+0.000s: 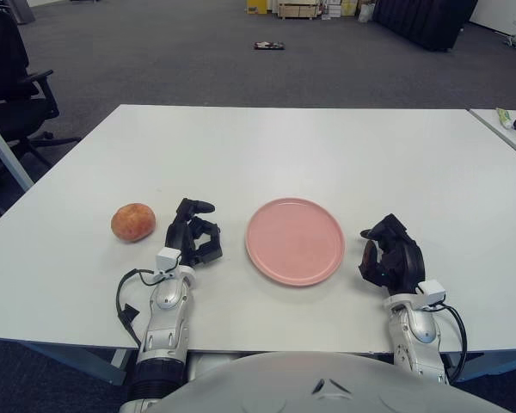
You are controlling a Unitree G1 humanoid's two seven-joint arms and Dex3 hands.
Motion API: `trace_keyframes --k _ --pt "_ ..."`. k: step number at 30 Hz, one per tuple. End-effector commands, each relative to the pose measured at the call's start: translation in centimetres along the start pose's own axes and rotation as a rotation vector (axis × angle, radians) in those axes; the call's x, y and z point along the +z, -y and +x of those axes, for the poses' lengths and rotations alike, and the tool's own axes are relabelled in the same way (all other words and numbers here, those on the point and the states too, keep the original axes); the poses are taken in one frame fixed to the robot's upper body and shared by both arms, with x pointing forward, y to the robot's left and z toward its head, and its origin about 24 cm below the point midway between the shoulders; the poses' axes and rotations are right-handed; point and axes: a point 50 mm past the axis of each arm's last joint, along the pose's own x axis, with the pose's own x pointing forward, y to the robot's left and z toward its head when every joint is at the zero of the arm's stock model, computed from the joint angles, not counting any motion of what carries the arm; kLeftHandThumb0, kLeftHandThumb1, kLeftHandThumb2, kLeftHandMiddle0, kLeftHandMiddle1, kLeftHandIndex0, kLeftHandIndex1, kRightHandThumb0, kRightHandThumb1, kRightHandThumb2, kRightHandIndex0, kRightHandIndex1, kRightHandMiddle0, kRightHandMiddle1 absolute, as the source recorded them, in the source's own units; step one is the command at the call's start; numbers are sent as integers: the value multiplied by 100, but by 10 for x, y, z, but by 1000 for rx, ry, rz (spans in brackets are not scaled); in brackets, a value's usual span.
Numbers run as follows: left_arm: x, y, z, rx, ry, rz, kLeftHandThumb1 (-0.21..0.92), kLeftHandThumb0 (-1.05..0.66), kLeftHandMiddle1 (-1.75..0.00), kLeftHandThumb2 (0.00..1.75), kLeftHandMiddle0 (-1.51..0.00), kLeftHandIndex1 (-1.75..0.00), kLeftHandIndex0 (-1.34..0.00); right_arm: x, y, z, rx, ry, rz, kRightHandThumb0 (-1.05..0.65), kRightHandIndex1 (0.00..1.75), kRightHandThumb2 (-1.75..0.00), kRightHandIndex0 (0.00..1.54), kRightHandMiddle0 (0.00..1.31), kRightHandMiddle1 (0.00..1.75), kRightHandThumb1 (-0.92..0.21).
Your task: Put the apple into the plate.
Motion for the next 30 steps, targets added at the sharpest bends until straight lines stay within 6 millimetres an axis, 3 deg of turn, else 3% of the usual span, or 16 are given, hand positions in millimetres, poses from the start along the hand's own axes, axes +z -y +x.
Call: trace_keyframes --k 1,22,30 --pt "-13 -1 -6 1 -79 -4 36 -1 -170 127 -58 -175 -37 4 0 3 1 21 -5 -45 175 -120 118 53 175 -41" --pt "-11 -1 -6 15 -50 25 36 -1 -171 127 -58 -175 -37 3 0 3 -6 14 -2 -45 175 -120 120 53 175 -41" --pt "6 8 -10 110 134 265 28 -1 -174 137 -64 -175 -40 3 0 3 -10 7 3 -45 175 -120 119 53 175 -41"
